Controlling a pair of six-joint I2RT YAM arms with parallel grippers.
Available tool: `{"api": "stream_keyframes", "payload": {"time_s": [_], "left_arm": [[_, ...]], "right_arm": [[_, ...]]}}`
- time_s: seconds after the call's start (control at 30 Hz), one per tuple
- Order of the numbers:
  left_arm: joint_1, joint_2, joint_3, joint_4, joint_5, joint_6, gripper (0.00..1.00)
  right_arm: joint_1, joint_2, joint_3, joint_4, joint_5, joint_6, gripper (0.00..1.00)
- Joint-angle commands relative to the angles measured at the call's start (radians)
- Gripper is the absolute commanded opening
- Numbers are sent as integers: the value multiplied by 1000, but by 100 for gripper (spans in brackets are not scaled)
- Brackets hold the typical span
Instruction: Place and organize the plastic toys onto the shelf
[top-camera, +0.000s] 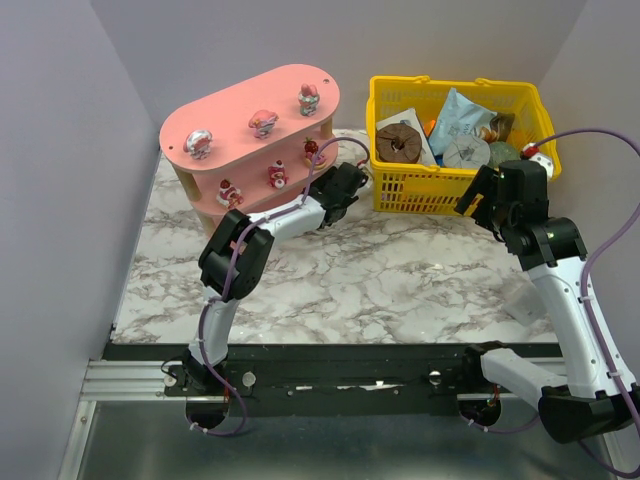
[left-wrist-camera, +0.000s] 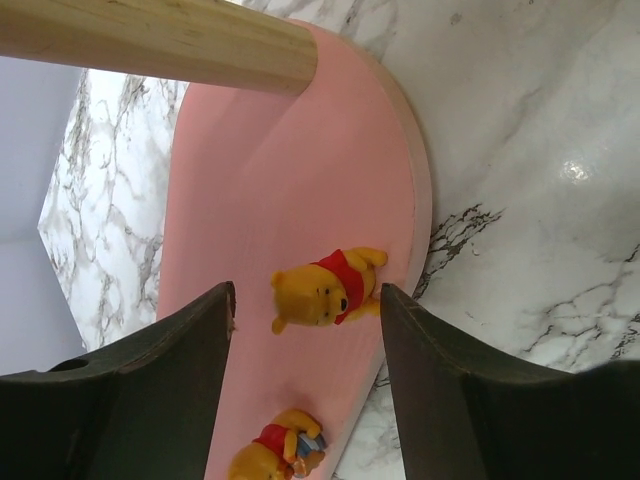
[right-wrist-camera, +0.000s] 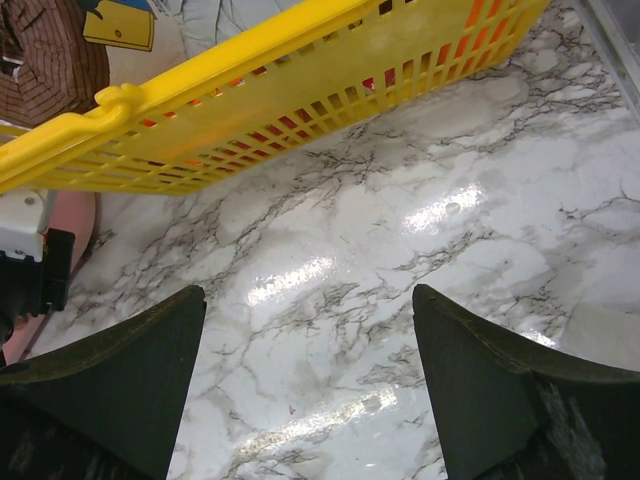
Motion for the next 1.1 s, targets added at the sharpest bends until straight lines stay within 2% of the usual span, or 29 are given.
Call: {"api": "stream_keyframes", "payload": {"time_s": [0.0,0.23,0.63,0.8,0.97,1.07], "left_arm": [[6,-5,37,23,-20,-1,69],[-6,-75,-9,13,9,-50,70],[-118,-227,-111,-16,5,-146,76],[-192,-347,-186,-39,23,-201,86],[-299,-495,-229,-102,25,-351,99],[-343,-573,-217,-177,54,-492,99]], "right_arm": [[-4,2,0,22,-23,0,91],[-6,-4,-16,25,-26,0,91],[-4,-43,-62,47,-46,-10,93],[-6,-61,-82,77,-108,-34,97],[-6,-96,-126,145,-209,-60,100],[-4,-98,-120,165,-261,-60,100]]}}
